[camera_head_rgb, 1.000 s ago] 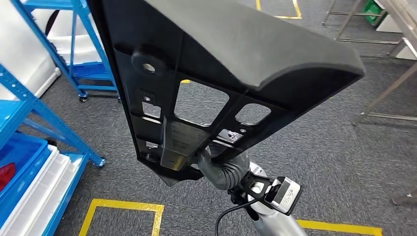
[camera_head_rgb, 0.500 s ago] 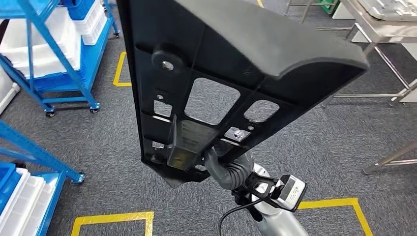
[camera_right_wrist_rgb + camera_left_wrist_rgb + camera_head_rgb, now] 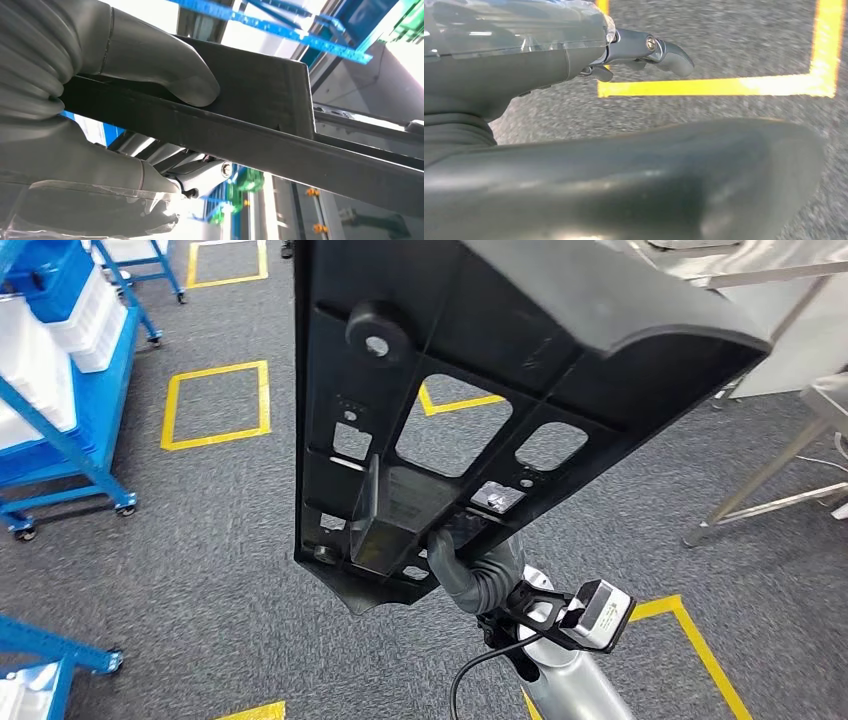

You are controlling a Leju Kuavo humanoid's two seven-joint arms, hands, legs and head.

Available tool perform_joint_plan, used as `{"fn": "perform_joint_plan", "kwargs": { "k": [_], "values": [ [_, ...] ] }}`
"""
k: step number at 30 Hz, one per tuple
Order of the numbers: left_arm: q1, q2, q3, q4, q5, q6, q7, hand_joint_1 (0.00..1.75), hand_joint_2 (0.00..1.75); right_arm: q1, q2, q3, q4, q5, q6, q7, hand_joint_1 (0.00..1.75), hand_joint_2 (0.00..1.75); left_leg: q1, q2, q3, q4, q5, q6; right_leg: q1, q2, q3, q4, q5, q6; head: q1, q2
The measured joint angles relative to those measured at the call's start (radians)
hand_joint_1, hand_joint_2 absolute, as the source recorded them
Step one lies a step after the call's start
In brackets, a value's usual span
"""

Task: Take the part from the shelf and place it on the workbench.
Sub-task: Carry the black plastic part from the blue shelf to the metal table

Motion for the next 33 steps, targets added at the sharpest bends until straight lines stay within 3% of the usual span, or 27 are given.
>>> {"fn": "perform_joint_plan", "kwargs": {
  "k": [2,4,5,7,9,11,12,14,15,16,18,20,22,24,25,26,27,28,29,31,33],
  "values": [
    [0.0,-0.002,0.001,0.0,0.0,0.001,-0.005,0.0,0.0,0.0,-0.001,-0.003,0.002,-0.002,0.004,0.0,1.75,1.75,-0.001,-0.033,0.033,-0.081,0.026,0.006,-0.002,0.021,-0.006,0.006,-0.002,0.01,0.0,0.0],
    [-0.003,-0.006,0.002,0.0,0.0,0.002,-0.011,0.0,0.0,0.002,-0.003,-0.006,0.003,-0.004,0.006,0.0,1.75,1.75,-0.003,-0.027,0.038,-0.09,0.024,0.013,-0.007,0.04,-0.013,0.006,0.001,0.023,0.0,0.0],
    [-0.004,-0.008,0.003,0.0,-0.001,0.002,-0.013,0.0,0.0,0.003,-0.006,-0.009,0.004,-0.005,0.007,-0.001,1.75,1.75,-0.002,-0.016,0.04,-0.094,0.026,0.018,-0.007,0.035,-0.015,0.008,0.0,0.028,0.0,0.0],
    [-0.004,-0.011,0.005,0.0,-0.001,0.002,-0.015,0.0,0.0,0.004,-0.01,-0.015,0.004,-0.007,0.008,-0.002,1.75,1.75,0.0,0.008,0.046,-0.103,0.03,0.031,-0.005,-0.013,-0.037,0.055,-0.028,0.038,0.0,0.0],
    [-0.001,-0.012,0.006,0.0,-0.002,0.003,-0.017,0.0,0.0,0.005,-0.013,-0.018,0.005,-0.008,0.008,-0.003,1.75,1.75,-0.003,0.032,0.049,-0.105,0.029,0.039,-0.008,-0.067,-0.099,0.176,-0.088,0.045,0.0,0.0],
    [0.002,-0.012,0.007,0.0,-0.004,0.003,-0.017,0.0,0.0,0.011,-0.017,-0.02,0.006,-0.009,0.006,-0.003,1.75,1.75,-0.005,0.058,0.049,-0.105,0.026,0.04,-0.015,-0.079,-0.159,0.286,-0.123,0.052,0.0,0.0],
    [0.002,-0.013,0.007,0.0,-0.006,0.003,-0.017,0.0,0.0,0.015,-0.021,-0.02,0.007,-0.008,0.004,-0.003,1.75,1.75,-0.006,0.071,0.051,-0.105,0.024,0.039,-0.019,-0.083,-0.163,0.29,-0.113,0.054,0.0,0.0],
    [0.001,-0.013,0.007,0.0,-0.009,0.004,-0.016,0.0,0.0,0.023,-0.027,-0.021,0.006,-0.005,0.0,-0.003,1.75,1.75,-0.006,0.094,0.058,-0.104,0.018,0.034,-0.022,-0.101,-0.108,0.184,-0.051,0.055,0.0,0.0],
    [0.001,-0.014,0.007,0.0,-0.01,0.004,-0.016,0.0,0.0,0.025,-0.029,-0.021,0.004,-0.003,-0.002,-0.003,1.75,1.75,-0.007,0.104,0.062,-0.104,0.014,0.031,-0.02,-0.127,-0.068,0.109,-0.025,0.052,0.0,0.0],
    [0.001,-0.014,0.007,0.0,-0.011,0.005,-0.017,0.0,0.0,0.026,-0.031,-0.021,0.002,-0.002,-0.004,-0.003,1.75,1.75,-0.009,0.112,0.066,-0.104,0.01,0.026,-0.016,-0.147,-0.038,0.051,-0.007,0.047,0.0,0.0],
    [0.0,-0.014,0.007,0.0,-0.012,0.006,-0.018,0.0,0.0,0.028,-0.034,-0.023,-0.003,0.0,-0.008,-0.004,1.75,1.75,-0.013,0.129,0.073,-0.105,0.004,0.015,-0.007,-0.165,-0.016,0.005,-0.003,0.037,0.0,0.0],
    [-0.001,-0.014,0.007,0.0,-0.012,0.007,-0.019,0.0,0.0,0.034,-0.039,-0.027,-0.007,0.0,-0.01,-0.004,1.75,1.75,-0.011,0.142,0.078,-0.105,-0.003,0.002,-0.006,-0.14,-0.016,0.002,-0.001,0.026,0.0,0.0],
    [-0.002,-0.014,0.008,0.0,-0.012,0.008,-0.018,0.0,0.0,0.039,-0.044,-0.032,-0.013,-0.001,-0.01,-0.004,1.75,1.75,-0.006,0.11,0.067,-0.068,-0.032,-0.007,-0.011,-0.117,-0.011,-0.006,0.002,0.013,0.0,0.0],
    [0.0,-0.014,0.008,0.0,-0.012,0.012,-0.016,0.0,0.0,0.042,-0.047,-0.035,-0.017,-0.002,-0.009,-0.004,1.75,1.75,-0.002,0.058,0.013,0.05,-0.095,-0.01,-0.012,-0.095,-0.008,-0.009,0.003,0.005,0.0,0.0],
    [0.002,-0.014,0.008,0.0,-0.012,0.014,-0.014,0.0,0.0,0.043,-0.048,-0.036,-0.017,-0.003,-0.009,-0.004,1.75,1.75,-0.002,0.046,-0.024,0.124,-0.126,-0.011,-0.011,-0.082,-0.008,-0.009,0.003,0.003,0.0,0.0],
    [0.004,-0.014,0.008,0.0,-0.012,0.016,-0.013,0.0,0.0,0.046,-0.049,-0.037,-0.018,-0.003,-0.009,-0.004,1.75,1.75,-0.002,0.041,-0.054,0.178,-0.14,-0.011,-0.01,-0.068,-0.007,-0.008,0.002,0.002,0.0,0.0],
    [0.005,-0.013,0.009,0.0,-0.012,0.018,-0.012,0.0,0.0,0.048,-0.051,-0.037,-0.018,-0.003,-0.009,-0.004,1.75,1.75,-0.002,0.039,-0.069,0.198,-0.133,-0.011,-0.009,-0.053,-0.006,-0.007,0.001,0.002,0.0,0.0],
    [0.006,-0.013,0.009,0.0,-0.012,0.019,-0.012,0.0,0.0,0.05,-0.052,-0.038,-0.018,-0.003,-0.009,-0.004,1.75,1.75,-0.002,0.037,-0.065,0.174,-0.104,-0.01,-0.009,-0.038,-0.004,-0.006,0.001,0.003,0.0,0.0],
    [0.006,-0.013,0.009,0.0,-0.012,0.02,-0.012,0.0,0.0,0.051,-0.054,-0.038,-0.018,-0.003,-0.009,-0.004,1.75,1.75,-0.001,0.029,-0.041,0.112,-0.061,-0.009,-0.009,-0.023,-0.002,-0.003,-0.001,0.005,0.0,0.0],
    [0.006,-0.013,0.009,0.0,-0.012,0.02,-0.011,0.0,0.0,0.051,-0.056,-0.039,-0.018,-0.003,-0.009,-0.004,1.75,1.75,0.003,-0.015,0.017,-0.027,0.003,-0.004,-0.011,0.002,-0.001,0.004,-0.006,0.013,0.0,0.0],
    [0.004,-0.013,0.009,0.001,-0.011,0.021,-0.011,0.0,0.0,0.052,-0.057,-0.041,-0.018,-0.004,-0.009,-0.004,1.75,1.75,0.002,-0.046,0.041,-0.084,0.015,0.002,-0.013,0.023,-0.008,0.009,-0.006,0.025,0.0,0.0]
  ]
}}
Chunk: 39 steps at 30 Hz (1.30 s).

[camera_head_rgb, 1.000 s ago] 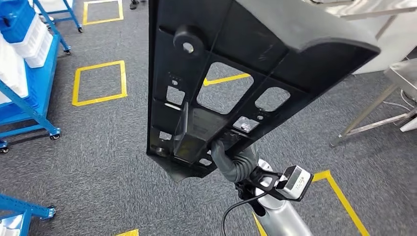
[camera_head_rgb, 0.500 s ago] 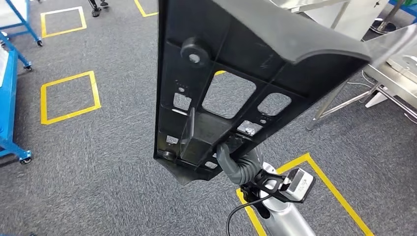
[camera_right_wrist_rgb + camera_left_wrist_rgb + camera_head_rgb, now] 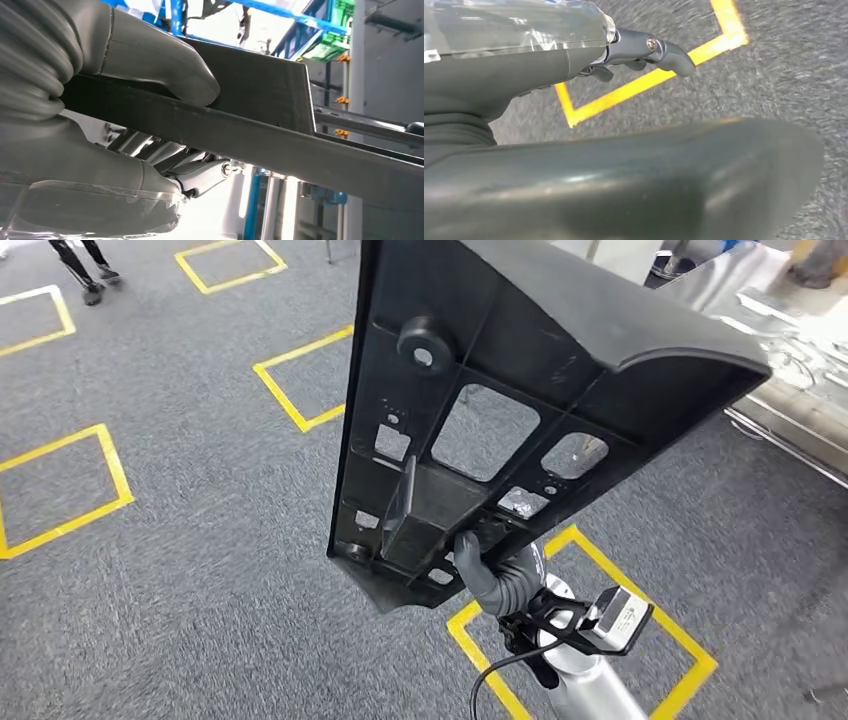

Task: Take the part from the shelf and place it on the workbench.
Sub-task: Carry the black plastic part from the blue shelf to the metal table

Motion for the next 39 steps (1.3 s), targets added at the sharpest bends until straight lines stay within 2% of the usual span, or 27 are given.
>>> {"fn": "perform_joint_plan", "kwargs": {
  "k": [2,3,4,6,8,9,10,11,13,15,17,18,20,22,23,24,25,26,27,29,31,32,33,35,37,38,39],
  "values": [
    [-0.003,0.0,0.0,0.0,0.0,0.0,0.0,0.0,0.0,0.002,-0.002,-0.002,-0.001,0.0,0.0,0.0,1.75,1.75,-0.003,0.016,0.003,-0.005,0.001,0.01,-0.003,0.02,-0.005,-0.002,0.004,0.014,0.0,0.0],
    [-0.004,0.0,0.0,0.0,0.0,0.0,0.0,0.0,0.0,0.003,-0.003,-0.004,-0.002,0.0,0.0,0.0,1.75,1.75,-0.002,0.028,0.006,-0.009,0.003,0.017,-0.002,0.01,-0.008,0.004,0.0,0.019,0.0,0.0],
    [-0.004,0.0,0.0,0.0,0.0,0.0,0.0,0.0,0.0,0.003,-0.004,-0.005,-0.004,0.0,0.0,0.0,1.75,1.75,-0.002,0.04,0.008,-0.014,0.006,0.025,-0.001,-0.014,-0.018,0.025,-0.014,0.024,0.0,0.0],
    [-0.003,0.001,0.0,0.0,0.0,0.0,0.0,0.0,0.0,0.003,-0.006,-0.006,-0.006,-0.001,0.0,0.0,1.75,1.75,-0.004,0.066,0.012,-0.019,0.007,0.036,0.0,-0.079,-0.07,0.132,-0.073,0.032,0.0,0.0],
    [0.0,0.001,0.0,0.0,0.0,0.0,0.0,0.0,0.0,0.005,-0.007,-0.006,-0.007,-0.001,0.0,0.0,1.75,1.75,-0.009,0.092,0.012,-0.019,0.004,0.039,-0.004,-0.104,-0.139,0.267,-0.127,0.039,0.0,0.0],
    [0.0,0.001,0.0,0.0,0.0,0.0,0.0,0.0,0.0,0.007,-0.008,-0.006,-0.007,-0.001,0.0,0.0,1.75,1.75,-0.01,0.105,0.012,-0.019,0.003,0.039,-0.006,-0.106,-0.155,0.297,-0.131,0.041,0.0,0.0],
    [0.0,0.001,0.0,0.0,0.0,0.0,0.0,0.0,0.0,0.008,-0.009,-0.007,-0.007,-0.001,0.0,0.0,1.75,1.75,-0.011,0.117,0.014,-0.019,0.001,0.039,-0.007,-0.109,-0.149,0.285,-0.114,0.042,0.0,0.0],
    [-0.001,0.001,0.0,0.0,0.0,0.0,0.0,0.0,0.0,0.008,-0.01,-0.007,-0.007,-0.001,0.0,0.0,1.75,1.75,-0.012,0.129,0.017,-0.019,-0.001,0.037,-0.008,-0.116,-0.121,0.232,-0.083,0.041,0.0,0.0],
    [-0.002,0.001,0.0,0.0,0.0,0.0,0.0,0.0,0.0,0.008,-0.011,-0.007,-0.008,-0.001,0.0,0.0,1.75,1.75,-0.015,0.148,0.024,-0.018,-0.008,0.03,-0.002,-0.153,-0.039,0.081,-0.022,0.031,0.0,0.0],
    [-0.002,0.001,0.0,0.0,0.001,0.0,-0.001,0.0,0.0,0.006,-0.011,-0.007,-0.008,-0.002,0.0,0.0,1.75,1.75,-0.018,0.164,0.031,-0.018,-0.015,0.021,0.007,-0.175,0.001,0.003,-0.004,0.017,0.0,0.0],
    [-0.004,0.001,0.002,0.0,0.005,0.002,-0.003,0.0,0.0,0.006,-0.013,-0.011,-0.008,-0.003,0.0,0.0,1.75,1.75,-0.018,0.181,0.037,-0.02,-0.019,0.01,0.011,-0.158,0.001,-0.004,-0.006,0.004,0.0,0.0],
    [-0.006,0.001,0.003,0.0,0.008,0.004,-0.005,0.0,0.0,0.007,-0.014,-0.014,-0.009,-0.004,0.001,0.0,1.75,1.75,-0.017,0.178,0.039,-0.017,-0.024,0.004,0.009,-0.147,0.004,-0.008,-0.004,-0.001,0.0,0.0],
    [-0.007,0.002,0.007,-0.001,0.013,0.007,-0.009,0.0,0.0,0.009,-0.015,-0.019,-0.011,-0.006,0.003,-0.001,1.75,1.75,-0.014,0.14,0.021,0.032,-0.057,-0.005,0.003,-0.128,0.011,-0.019,0.001,-0.013,0.0,0.0],
    [-0.005,0.004,0.011,-0.001,0.015,0.007,-0.012,0.0,0.0,0.011,-0.016,-0.021,-0.011,-0.006,0.005,-0.001,1.75,1.75,-0.012,0.096,-0.045,0.163,-0.119,-0.009,0.001,-0.108,0.015,-0.021,0.002,-0.019,0.0,0.0],
    [-0.003,0.006,0.013,-0.001,0.015,0.005,-0.012,0.0,0.0,0.013,-0.017,-0.022,-0.011,-0.005,0.006,0.0,1.75,1.75,-0.012,0.089,-0.082,0.232,-0.144,-0.011,0.002,-0.097,0.015,-0.02,0.001,-0.02,0.0,0.0],
    [-0.001,0.007,0.016,-0.001,0.015,0.002,-0.011,0.0,0.0,0.016,-0.017,-0.023,-0.011,-0.004,0.008,0.0,1.75,1.75,-0.012,0.086,-0.11,0.278,-0.151,-0.012,0.002,-0.082,0.015,-0.019,0.001,-0.02,0.0,0.0],
    [0.001,0.008,0.019,-0.001,0.015,-0.001,-0.011,0.0,0.0,0.019,-0.018,-0.024,-0.011,-0.002,0.01,0.0,1.75,1.75,-0.012,0.086,-0.122,0.29,-0.141,-0.011,0.003,-0.069,0.016,-0.018,0.0,-0.02,0.0,0.0],
    [0.001,0.008,0.02,-0.001,0.015,-0.004,-0.011,0.0,0.0,0.021,-0.018,-0.025,-0.012,0.001,0.012,0.0,1.75,1.75,-0.011,0.083,-0.112,0.255,-0.107,-0.011,0.002,-0.055,0.017,-0.017,-0.001,-0.019,0.0,0.0],
    [0.001,0.008,0.022,-0.001,0.014,-0.007,-0.011,0.0,0.0,0.023,-0.018,-0.026,-0.012,0.004,0.013,0.0,1.75,1.75,-0.01,0.074,-0.087,0.189,-0.062,-0.01,0.001,-0.041,0.02,-0.014,-0.003,-0.016,0.0,0.0],
    [0.0,0.008,0.023,-0.001,0.011,-0.01,-0.011,0.0,0.0,0.023,-0.018,-0.029,-0.013,0.007,0.013,0.0,1.75,1.75,-0.006,0.035,-0.029,0.051,0.0,-0.005,0.002,-0.015,0.019,-0.007,-0.007,-0.008,0.0,0.0],
    [-0.003,0.007,0.024,-0.001,0.009,-0.01,-0.011,0.0,0.0,0.023,-0.019,-0.033,-0.014,0.005,0.016,0.0,1.75,1.75,-0.007,0.015,-0.007,0.002,0.006,0.005,0.001,0.005,0.012,-0.003,-0.008,0.004,0.0,0.0],
    [-0.006,0.007,0.024,-0.001,0.009,-0.01,-0.011,0.0,0.0,0.023,-0.019,-0.036,-0.014,0.003,0.019,0.0,1.75,1.75,-0.008,0.023,-0.006,-0.002,0.006,0.012,0.0,0.014,0.009,-0.003,-0.006,0.01,0.0,0.0],
    [-0.008,0.007,0.025,-0.001,0.009,-0.01,-0.01,0.0,0.0,0.023,-0.02,-0.039,-0.014,0.0,0.023,0.0,1.75,1.75,-0.008,0.034,-0.005,-0.005,0.008,0.019,-0.002,0.016,0.007,-0.002,-0.006,0.016,0.0,0.0],
    [-0.011,0.006,0.025,-0.001,0.008,-0.012,-0.008,0.0,0.0,0.02,-0.021,-0.046,-0.014,-0.004,0.028,0.0,1.75,1.75,-0.006,0.056,-0.001,-0.013,0.013,0.034,0.0,-0.021,-0.012,0.036,-0.031,0.025,0.0,0.0],
    [-0.008,0.006,0.026,-0.001,0.005,-0.012,-0.007,0.0,0.0,0.017,-0.021,-0.051,-0.014,-0.007,0.032,0.0,1.75,1.75,-0.009,0.079,-0.001,-0.016,0.014,0.043,0.0,-0.08,-0.069,0.153,-0.093,0.031,0.0,0.0],
    [-0.006,0.006,0.027,-0.001,0.004,-0.012,-0.007,0.0,0.0,0.016,-0.021,-0.054,-0.014,-0.008,0.033,0.0,1.75,1.75,-0.012,0.091,-0.001,-0.016,0.013,0.045,-0.002,-0.095,-0.104,0.223,-0.122,0.034,0.0,0.0],
    [-0.004,0.006,0.028,-0.001,0.003,-0.012,-0.007,0.0,0.0,0.017,-0.021,-0.056,-0.014,-0.008,0.035,0.0,1.75,1.75,-0.014,0.103,-0.001,-0.016,0.012,0.045,-0.004,-0.102,-0.13,0.274,-0.138,0.036,0.0,0.0]
  ]
}}
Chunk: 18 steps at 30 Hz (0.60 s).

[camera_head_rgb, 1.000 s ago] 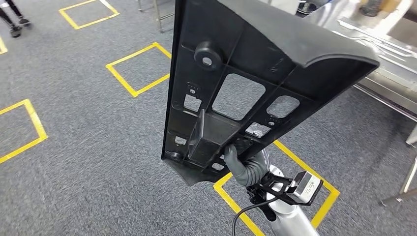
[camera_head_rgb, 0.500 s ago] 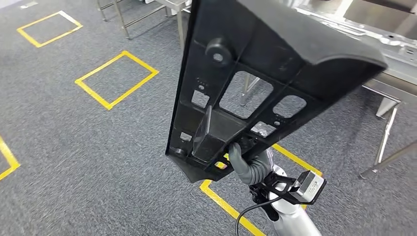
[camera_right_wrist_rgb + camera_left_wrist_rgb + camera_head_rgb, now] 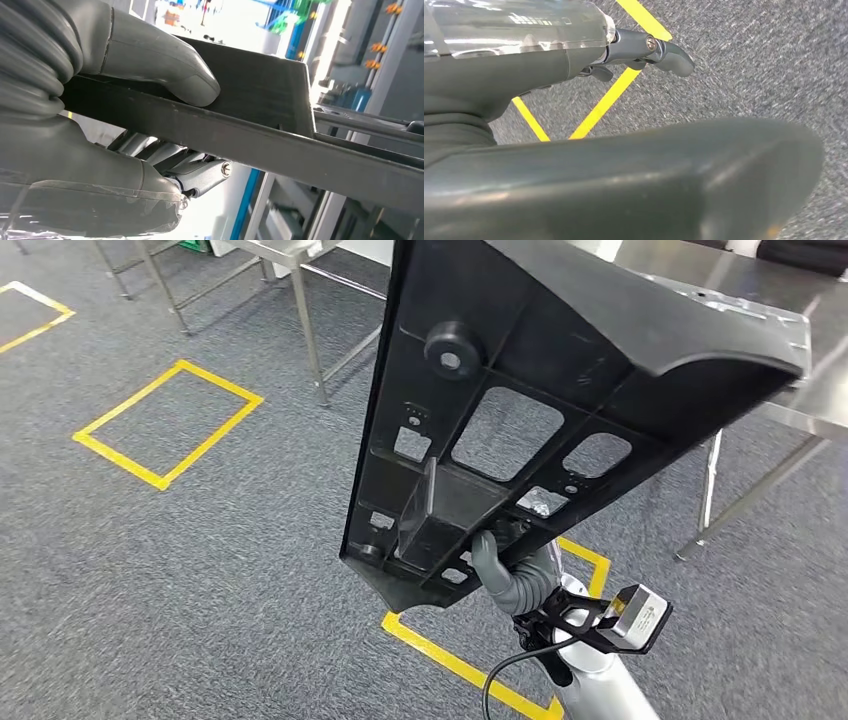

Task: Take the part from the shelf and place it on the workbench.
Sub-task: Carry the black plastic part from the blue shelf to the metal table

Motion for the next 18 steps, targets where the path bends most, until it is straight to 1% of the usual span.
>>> {"fn": "perform_joint_plan", "kwargs": {
  "k": [1,2,3,4,5,6,7,8,9,10,11,12,13,14,15,16,17,18],
  "values": [
    [0.001,0.0,0.0,0.0,-0.001,0.0,0.0,0.0,0.0,0.001,0.0,-0.003,0.0,0.0,0.001,0.0,1.75,1.75,-0.001,0.012,0.0,0.0,-0.001,0.0,-0.001,-0.004,-0.009,0.017,0.002,0.001,0.0,0.0],
    [0.001,0.0,0.001,0.0,-0.001,0.0,0.0,0.0,0.0,0.002,0.0,-0.004,0.0,0.0,0.002,0.0,1.75,1.75,-0.002,0.023,0.001,0.0,-0.002,-0.001,-0.001,-0.007,0.004,-0.009,0.023,0.001,0.0,0.0],
    [0.0,0.0,0.001,0.0,-0.002,-0.001,-0.001,0.0,0.0,0.002,0.0,-0.006,0.0,0.0,0.002,0.0,1.75,1.75,-0.002,0.034,0.003,0.0,-0.004,-0.002,-0.001,-0.017,0.038,-0.071,0.056,-0.001,0.0,0.0],
    [0.0,0.0,0.001,0.0,-0.003,-0.002,-0.001,0.0,0.0,0.001,0.0,-0.007,0.0,0.0,0.002,0.0,1.75,1.75,-0.003,0.044,0.007,0.0,-0.006,-0.004,0.002,-0.037,0.08,-0.151,0.087,-0.005,0.0,0.0],
    [-0.001,0.0,0.001,0.0,-0.005,-0.003,-0.001,0.0,0.0,0.0,0.0,-0.007,0.0,0.0,0.001,0.0,1.75,1.75,-0.005,0.053,0.01,0.001,-0.009,-0.008,0.006,-0.058,0.116,-0.218,0.11,-0.011,0.0,0.0],
    [-0.001,0.0,0.001,0.0,-0.008,-0.004,-0.001,0.0,0.0,-0.001,0.0,-0.008,-0.001,0.0,0.001,0.0,1.75,1.75,-0.006,0.062,0.012,0.001,-0.012,-0.012,0.01,-0.072,0.139,-0.263,0.122,-0.018,0.0,0.0],
    [-0.002,0.0,0.001,0.0,-0.01,-0.006,-0.001,0.0,0.0,-0.002,0.0,-0.009,-0.001,0.0,0.001,0.0,1.75,1.75,-0.008,0.07,0.014,0.001,-0.014,-0.017,0.014,-0.078,0.147,-0.281,0.123,-0.024,0.0,0.0],
    [-0.002,0.0,0.001,0.0,-0.011,-0.007,-0.001,0.0,0.0,-0.003,0.0,-0.01,-0.002,-0.001,0.001,0.0,1.75,1.75,-0.008,0.079,0.016,0.0,-0.015,-0.022,0.017,-0.068,0.145,-0.283,0.124,-0.029,0.0,0.0],
    [-0.004,0.0,0.001,0.0,-0.011,-0.008,0.0,0.0,0.0,-0.003,0.0,-0.013,-0.002,-0.001,0.001,0.0,1.75,1.75,-0.008,0.086,0.019,0.0,-0.017,-0.028,0.015,-0.055,0.146,-0.286,0.126,-0.034,0.0,0.0],
    [-0.005,0.0,0.001,0.0,-0.011,-0.009,0.0,0.0,0.0,-0.002,0.0,-0.016,-0.003,-0.001,0.001,0.0,1.75,1.75,-0.007,0.077,0.02,0.004,-0.023,-0.034,0.012,-0.044,0.148,-0.291,0.129,-0.039,0.0,0.0],
    [-0.006,-0.001,0.001,0.0,-0.011,-0.01,0.0,0.0,0.0,-0.003,0.0,-0.018,-0.004,-0.001,0.001,0.0,1.75,1.75,-0.005,0.058,0.014,0.024,-0.038,-0.039,0.008,-0.034,0.152,-0.296,0.132,-0.044,0.0,0.0],
    [-0.007,-0.001,0.001,0.0,-0.011,-0.011,0.0,0.0,0.0,-0.004,0.0,-0.02,-0.004,-0.001,0.001,0.0,1.75,1.75,-0.003,0.031,-0.003,0.066,-0.064,-0.043,0.004,-0.024,0.155,-0.301,0.135,-0.049,0.0,0.0],
    [-0.006,-0.001,0.001,0.0,-0.011,-0.012,0.0,0.0,0.0,-0.005,0.0,-0.02,-0.004,-0.001,0.002,0.0,1.75,1.75,0.0,0.004,-0.032,0.13,-0.098,-0.045,0.004,-0.014,0.156,-0.302,0.136,-0.051,0.0,0.0],
    [-0.005,-0.001,0.001,0.0,-0.01,-0.012,0.001,0.0,0.0,-0.005,0.0,-0.021,-0.004,-0.001,0.002,0.0,1.75,1.75,0.0,-0.01,-0.068,0.204,-0.131,-0.047,0.004,-0.002,0.156,-0.301,0.136,-0.054,0.0,0.0],
    [-0.003,-0.001,0.001,0.0,-0.01,-0.012,0.002,0.0,0.0,-0.004,0.0,-0.021,-0.004,-0.001,0.002,0.0,1.75,1.75,0.001,-0.015,-0.1,0.266,-0.152,-0.049,0.004,0.011,0.156,-0.3,0.136,-0.054,0.0,0.0],
    [-0.001,-0.001,0.001,0.0,-0.01,-0.012,0.002,0.0,0.0,-0.003,0.0,-0.021,-0.004,-0.001,0.002,0.0,1.75,1.75,0.002,-0.017,-0.118,0.298,-0.153,-0.051,0.004,0.025,0.156,-0.298,0.135,-0.054,0.0,0.0],
    [0.0,-0.001,0.001,0.0,-0.01,-0.013,0.002,0.0,0.0,-0.002,0.0,-0.021,-0.004,-0.001,0.002,0.0,1.75,1.75,0.003,-0.018,-0.118,0.286,-0.131,-0.052,0.003,0.04,0.157,-0.295,0.134,-0.053,0.0,0.0],
    [0.001,-0.001,0.001,0.0,-0.01,-0.015,0.002,0.0,0.0,-0.002,0.0,-0.021,-0.004,-0.001,0.003,0.0,1.75,1.75,0.006,-0.023,-0.099,0.237,-0.093,-0.052,0.002,0.054,0.158,-0.292,0.133,-0.051,0.0,0.0]
  ]
}}
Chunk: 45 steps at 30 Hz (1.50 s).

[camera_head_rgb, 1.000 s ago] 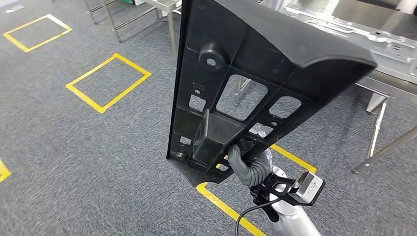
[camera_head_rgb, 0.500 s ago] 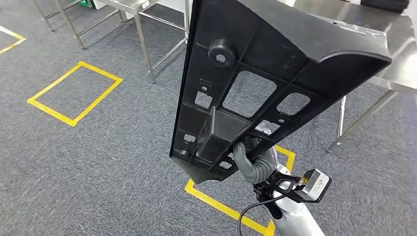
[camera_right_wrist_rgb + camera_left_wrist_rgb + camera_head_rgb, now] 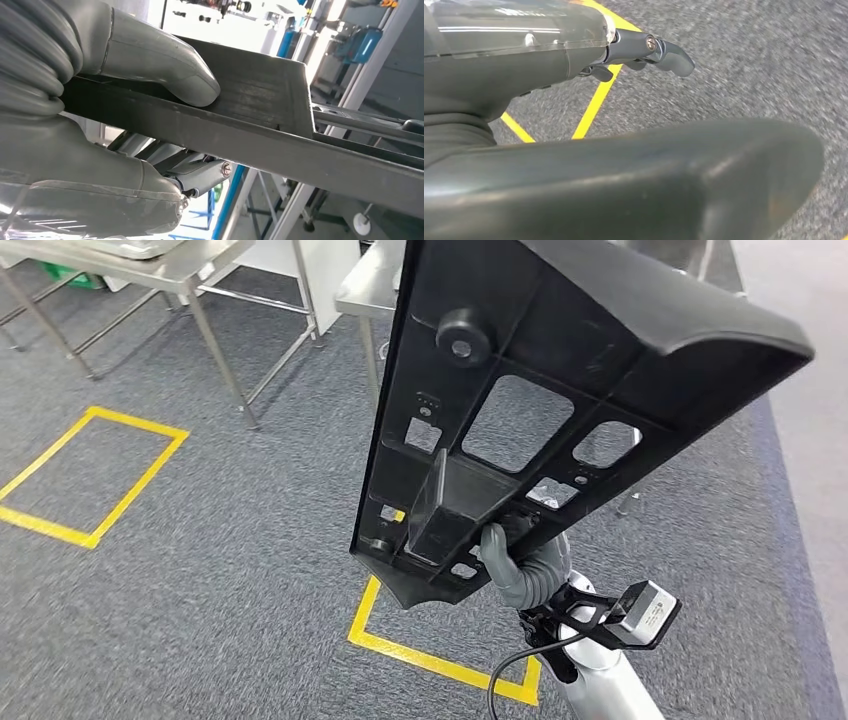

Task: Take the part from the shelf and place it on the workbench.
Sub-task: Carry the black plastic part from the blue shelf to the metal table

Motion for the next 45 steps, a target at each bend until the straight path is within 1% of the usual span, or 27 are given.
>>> {"fn": "perform_joint_plan", "kwargs": {
  "k": [1,3,4,6,7,9,11,13,14,15,17,19,20,22,24,26,27,28,29,30,32,34,37,39,42,43,45],
  "values": [
    [0.0,0.0,0.0,0.0,0.0,-0.003,0.0,0.0,0.0,0.0,0.0,0.0,0.0,0.0,0.001,0.0,1.75,1.75,0.004,-0.015,0.03,-0.073,0.042,0.0,-0.001,0.014,0.0,0.004,-0.003,0.004,0.0,0.0],
    [0.0,0.0,0.0,0.0,0.0,-0.008,-0.002,0.0,0.0,-0.002,0.0,0.0,0.001,0.0,0.003,0.0,1.75,1.75,0.01,-0.06,0.08,-0.191,0.085,0.003,-0.001,0.037,-0.005,0.013,-0.007,0.014,0.0,0.0],
    [0.0,0.0,0.0,0.0,0.0,-0.01,-0.003,0.0,0.0,-0.003,0.0,0.0,0.001,0.0,0.003,0.0,1.75,1.75,0.01,-0.075,0.09,-0.215,0.088,0.005,-0.002,0.047,-0.01,0.016,-0.008,0.02,0.0,0.0],
    [-0.003,-0.002,0.0,0.0,0.001,-0.013,-0.007,0.0,0.0,-0.003,0.0,-0.001,0.002,0.0,0.003,0.0,1.75,1.75,0.009,-0.066,0.092,-0.221,0.086,0.016,-0.004,0.069,-0.018,0.015,-0.003,0.034,0.0,0.0],
    [-0.004,-0.003,0.0,0.0,0.002,-0.014,-0.009,0.0,0.0,-0.003,0.0,-0.001,0.002,0.0,0.003,0.0,1.75,1.75,0.009,-0.054,0.094,-0.225,0.088,0.023,-0.005,0.063,-0.02,0.017,-0.005,0.039,0.0,0.0],
    [-0.004,-0.005,0.0,0.0,0.002,-0.017,-0.013,0.0,0.0,-0.006,0.0,-0.001,0.002,0.0,0.002,0.0,1.75,1.75,0.011,-0.028,0.099,-0.235,0.093,0.037,-0.002,0.012,-0.045,0.067,-0.036,0.047,0.0,0.0],
    [-0.002,-0.005,0.001,0.001,0.001,-0.017,-0.016,0.0,0.0,-0.009,0.0,-0.001,0.004,-0.001,0.001,0.0,1.75,1.75,0.006,-0.003,0.1,-0.237,0.092,0.045,-0.003,-0.046,-0.108,0.195,-0.097,0.051,0.0,0.0],
    [0.001,-0.005,0.001,0.001,0.0,-0.018,-0.016,0.0,0.0,-0.008,-0.001,-0.001,0.008,-0.001,0.0,0.0,1.75,1.75,0.003,0.024,0.1,-0.237,0.089,0.046,-0.006,-0.059,-0.163,0.299,-0.129,0.055,0.0,0.0],
    [0.001,-0.005,0.001,0.001,0.0,-0.018,-0.017,0.0,0.0,-0.007,-0.001,-0.001,0.01,-0.001,0.0,0.0,1.75,1.75,0.003,0.037,0.101,-0.236,0.088,0.046,-0.007,-0.061,-0.164,0.301,-0.118,0.055,0.0,0.0],
    [0.0,-0.005,0.002,0.001,0.0,-0.018,-0.017,0.0,0.0,-0.007,-0.001,-0.001,0.011,-0.002,-0.001,0.0,1.75,1.75,0.003,0.048,0.103,-0.236,0.086,0.044,-0.007,-0.066,-0.143,0.259,-0.091,0.054,0.0,0.0],
    [-0.001,-0.005,0.002,0.001,-0.001,-0.019,-0.02,0.0,0.0,-0.007,-0.001,-0.001,0.012,-0.002,-0.001,0.0,1.75,1.75,0.0,0.068,0.111,-0.236,0.08,0.038,-0.003,-0.102,-0.064,0.112,-0.028,0.047,0.0,0.0],
    [-0.002,-0.005,0.002,0.001,-0.004,-0.022,-0.024,0.0,0.0,-0.008,-0.001,-0.001,0.012,-0.003,-0.002,0.0,1.75,1.75,-0.003,0.085,0.117,-0.235,0.075,0.028,0.006,-0.131,-0.018,0.021,-0.004,0.036,0.0,0.0],
    [-0.002,-0.005,0.002,0.001,-0.005,-0.023,-0.025,0.0,0.0,-0.008,-0.001,-0.002,0.012,-0.003,-0.002,0.0,1.75,1.75,-0.005,0.093,0.119,-0.236,0.073,0.022,0.01,-0.131,-0.016,0.012,-0.006,0.031,0.0,0.0],
    [-0.004,-0.005,0.002,0.0,-0.008,-0.024,-0.027,0.0,0.0,-0.007,-0.001,-0.003,0.01,-0.003,-0.002,0.0,1.75,1.75,-0.003,0.105,0.125,-0.236,0.068,0.009,0.008,-0.107,-0.017,0.008,-0.002,0.02,0.0,0.0],
    [-0.006,-0.005,0.002,0.0,-0.011,-0.025,-0.027,0.0,0.0,-0.007,-0.001,-0.003,0.008,-0.003,-0.002,-0.001,1.75,1.75,0.001,0.071,0.113,-0.198,0.038,0.0,0.001,-0.085,-0.012,0.001,0.003,0.008,0.0,0.0],
    [-0.004,-0.005,0.001,0.0,-0.013,-0.026,-0.027,0.0,0.0,-0.006,0.0,-0.003,0.007,-0.003,-0.002,-0.001,1.75,1.75,0.003,0.021,0.057,-0.078,-0.026,-0.005,0.0,-0.068,-0.01,-0.001,0.004,-0.001,0.0,0.0],
    [-0.003,-0.005,0.001,0.0,-0.014,-0.027,-0.027,0.0,0.0,-0.005,0.0,-0.003,0.007,-0.003,-0.002,-0.001,1.75,1.75,0.004,0.011,0.021,-0.007,-0.053,-0.007,0.001,-0.06,-0.01,-0.001,0.003,-0.003,0.0,0.0],
    [-0.001,-0.005,0.002,0.0,-0.014,-0.03,-0.027,0.0,0.0,-0.004,0.0,-0.003,0.007,-0.003,-0.002,-0.001,1.75,1.75,0.004,0.007,-0.007,0.043,-0.065,-0.007,0.003,-0.051,-0.009,0.0,0.002,-0.005,0.0,0.0],
    [0.0,-0.005,0.002,0.0,-0.014,-0.033,-0.027,0.0,0.0,-0.002,0.0,-0.003,0.007,-0.003,-0.002,0.0,1.75,1.75,0.003,0.006,-0.019,0.056,-0.055,-0.007,0.004,-0.041,-0.007,0.001,0.001,-0.005,0.0,0.0],
    [0.0,-0.004,0.002,0.0,-0.014,-0.036,-0.027,0.0,0.0,-0.001,0.0,-0.003,0.008,-0.002,-0.003,0.0,1.75,1.75,0.003,0.006,-0.011,0.026,-0.024,-0.004,0.005,-0.033,-0.004,0.002,-0.001,-0.005,0.0,0.0],
    [0.001,-0.004,0.002,0.0,-0.017,-0.041,-0.028,0.0,0.0,0.0,0.0,-0.004,0.007,-0.002,-0.006,0.0,1.75,1.75,0.003,-0.001,0.044,-0.111,0.058,0.006,0.006,-0.022,0.003,0.004,-0.006,-0.001,0.0,0.0],
    [-0.001,-0.002,0.002,0.0,-0.021,-0.043,-0.029,0.0,0.0,-0.001,0.0,-0.007,0.007,-0.001,-0.01,0.0,1.75,1.75,-0.001,-0.009,0.086,-0.213,0.095,0.017,0.008,-0.017,0.003,0.007,-0.01,0.007,0.0,0.0],
    [-0.004,0.0,0.002,0.0,-0.026,-0.046,-0.032,0.0,0.0,0.001,0.0,-0.012,0.004,0.0,-0.017,0.0,1.75,1.75,-0.005,-0.01,0.093,-0.236,0.094,0.03,0.006,-0.015,-0.002,0.007,-0.013,0.023,0.0,0.0],
    [-0.004,0.0,0.002,0.0,-0.03,-0.049,-0.034,0.0,0.0,0.001,-0.001,-0.015,-0.002,0.0,-0.019,0.0,1.75,1.75,-0.001,-0.006,0.101,-0.246,0.096,0.041,0.006,-0.03,-0.014,0.04,-0.035,0.033,0.0,0.0],
    [-0.004,0.002,0.002,0.0,-0.033,-0.057,-0.036,0.0,0.0,0.004,-0.001,-0.02,-0.007,0.001,-0.021,0.0,1.75,1.75,0.001,0.001,0.108,-0.251,0.093,0.051,0.0,-0.051,-0.107,0.22,-0.115,0.045,0.0,0.0],
    [-0.003,0.002,0.002,0.0,-0.033,-0.059,-0.037,0.0,0.0,0.006,-0.002,-0.021,-0.007,0.001,-0.021,0.0,1.75,1.75,0.001,0.002,0.11,-0.251,0.089,0.051,-0.004,-0.053,-0.14,0.275,-0.129,0.049,0.0,0.0],
    [-0.002,0.002,0.002,0.0,-0.033,-0.061,-0.037,0.0,0.0,0.01,-0.003,-0.023,-0.007,0.001,-0.022,0.0,1.75,1.75,0.002,0.005,0.117,-0.25,0.081,0.047,-0.011,-0.056,-0.16,0.292,-0.107,0.056,0.0,0.0]
  ]
}}
